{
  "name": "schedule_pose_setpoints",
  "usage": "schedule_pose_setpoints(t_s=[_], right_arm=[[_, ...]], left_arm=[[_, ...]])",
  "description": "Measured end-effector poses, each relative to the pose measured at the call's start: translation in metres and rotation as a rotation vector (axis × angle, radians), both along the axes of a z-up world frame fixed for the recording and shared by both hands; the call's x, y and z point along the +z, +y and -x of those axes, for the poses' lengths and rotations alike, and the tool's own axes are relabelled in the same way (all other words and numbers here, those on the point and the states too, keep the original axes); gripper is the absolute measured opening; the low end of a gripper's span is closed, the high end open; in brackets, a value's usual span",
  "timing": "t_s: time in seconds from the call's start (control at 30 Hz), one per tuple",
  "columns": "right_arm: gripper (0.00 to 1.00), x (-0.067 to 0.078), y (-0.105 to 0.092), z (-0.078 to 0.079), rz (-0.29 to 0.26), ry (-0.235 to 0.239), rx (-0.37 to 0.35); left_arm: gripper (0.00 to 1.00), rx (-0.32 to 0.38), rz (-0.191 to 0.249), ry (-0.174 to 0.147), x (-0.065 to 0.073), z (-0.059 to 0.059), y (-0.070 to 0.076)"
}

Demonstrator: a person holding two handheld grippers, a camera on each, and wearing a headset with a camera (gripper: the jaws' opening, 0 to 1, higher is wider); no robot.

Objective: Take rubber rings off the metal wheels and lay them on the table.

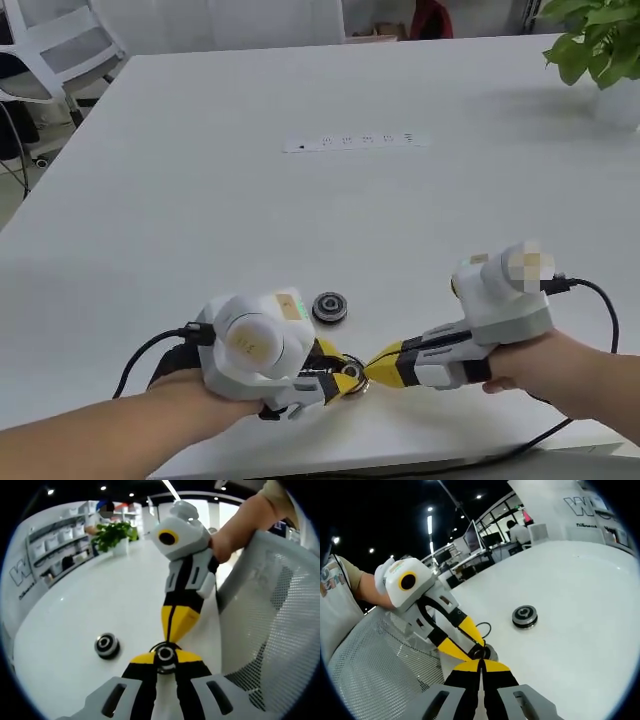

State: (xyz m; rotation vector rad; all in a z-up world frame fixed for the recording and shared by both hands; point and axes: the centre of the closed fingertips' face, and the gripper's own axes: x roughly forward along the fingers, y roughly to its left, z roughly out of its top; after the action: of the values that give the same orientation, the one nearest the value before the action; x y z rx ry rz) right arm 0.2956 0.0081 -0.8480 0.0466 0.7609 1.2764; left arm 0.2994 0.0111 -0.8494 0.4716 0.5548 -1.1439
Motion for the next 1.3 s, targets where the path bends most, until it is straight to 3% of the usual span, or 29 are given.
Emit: schedule_pose_setpoints(t_s=[0.17,0.4,0.5,0.87,1.1,1.3], right_arm=[[0.0,0.0,0.0,0.0,0.002,-0.002,0.0],[0.0,0.001,0.0,-0.001,-0.001,-0.005,-0.004],[0.0,0.002,0.0,-0.001,-0.001,-0.007,-0.005],[0.0,0.003,-0.001,-0.002,-0.007,-0.007,-0.011],[0.0,0.004,-0.001,-0.002,-0.01,-0.007,-0.013],[0.0,0.004,-0.001,-0.001,-0.007,-0.004,-0.011]], left_arm=[[0.14,0.007,0.005,0.017,0.0,0.0,0.0],[0.18,-0.025,-0.005,0.001,0.003,0.005,0.0],[0.24,-0.031,0.013,0.018,0.006,0.007,-0.001],[0.33,-0.031,0.059,-0.004,0.026,0.009,0.002],[0.38,-0.01,0.112,0.026,0.038,0.01,0.007],[0.43,0.003,0.126,0.026,0.046,0.012,0.016]])
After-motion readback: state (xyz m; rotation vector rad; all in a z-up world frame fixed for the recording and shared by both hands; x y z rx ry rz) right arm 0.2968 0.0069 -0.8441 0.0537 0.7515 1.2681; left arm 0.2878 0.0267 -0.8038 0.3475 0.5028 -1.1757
